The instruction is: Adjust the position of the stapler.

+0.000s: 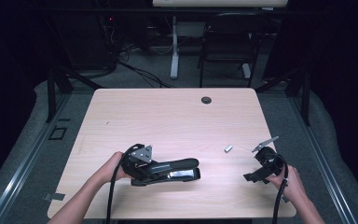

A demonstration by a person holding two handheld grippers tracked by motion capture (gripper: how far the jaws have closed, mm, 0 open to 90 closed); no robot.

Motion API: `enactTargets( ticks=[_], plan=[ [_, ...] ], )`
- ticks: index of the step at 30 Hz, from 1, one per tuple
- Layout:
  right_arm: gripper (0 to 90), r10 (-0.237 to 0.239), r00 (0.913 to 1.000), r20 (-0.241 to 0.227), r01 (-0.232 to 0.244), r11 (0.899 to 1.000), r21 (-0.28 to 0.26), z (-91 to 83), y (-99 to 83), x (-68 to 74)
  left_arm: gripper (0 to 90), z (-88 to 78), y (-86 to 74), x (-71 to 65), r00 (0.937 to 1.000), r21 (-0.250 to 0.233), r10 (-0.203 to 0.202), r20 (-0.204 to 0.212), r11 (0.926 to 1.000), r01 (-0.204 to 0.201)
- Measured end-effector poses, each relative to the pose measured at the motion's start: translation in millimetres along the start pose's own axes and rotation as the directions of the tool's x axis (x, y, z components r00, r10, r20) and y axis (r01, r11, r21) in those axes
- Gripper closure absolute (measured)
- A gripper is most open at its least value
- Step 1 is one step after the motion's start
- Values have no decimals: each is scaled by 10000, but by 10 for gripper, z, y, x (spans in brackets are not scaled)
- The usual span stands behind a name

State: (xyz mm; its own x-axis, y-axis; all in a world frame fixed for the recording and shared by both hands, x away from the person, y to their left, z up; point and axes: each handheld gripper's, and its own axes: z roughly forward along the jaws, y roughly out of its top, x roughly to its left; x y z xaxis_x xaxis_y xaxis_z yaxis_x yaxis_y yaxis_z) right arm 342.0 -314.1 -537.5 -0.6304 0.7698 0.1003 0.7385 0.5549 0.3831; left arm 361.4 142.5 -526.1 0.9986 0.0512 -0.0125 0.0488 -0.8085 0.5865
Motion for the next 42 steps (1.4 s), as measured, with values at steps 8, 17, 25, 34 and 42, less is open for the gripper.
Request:
enactTargets(
  ticks=[8,17,25,34,42],
  plan=[
    [28,117,9999,60,-116,9998,-147,21,-7,16,510,43,63,58,9998,11,170,126,9999,-170],
    [31,-134,9998,120,133,9999,65,12,4,20,508,94,132,105,9990,33,437,74,9990,-437],
    [31,-101,9999,-19,101,9999,10,14,7,34,507,122,187,158,9982,136,538,255,9984,-541],
    [31,-127,9999,64,128,9998,-147,12,12,59,507,175,272,224,9976,195,625,305,9978,-631],
    [32,-254,9997,68,254,9997,41,21,25,64,506,219,332,254,9976,200,647,248,9977,-652]
  ],
)
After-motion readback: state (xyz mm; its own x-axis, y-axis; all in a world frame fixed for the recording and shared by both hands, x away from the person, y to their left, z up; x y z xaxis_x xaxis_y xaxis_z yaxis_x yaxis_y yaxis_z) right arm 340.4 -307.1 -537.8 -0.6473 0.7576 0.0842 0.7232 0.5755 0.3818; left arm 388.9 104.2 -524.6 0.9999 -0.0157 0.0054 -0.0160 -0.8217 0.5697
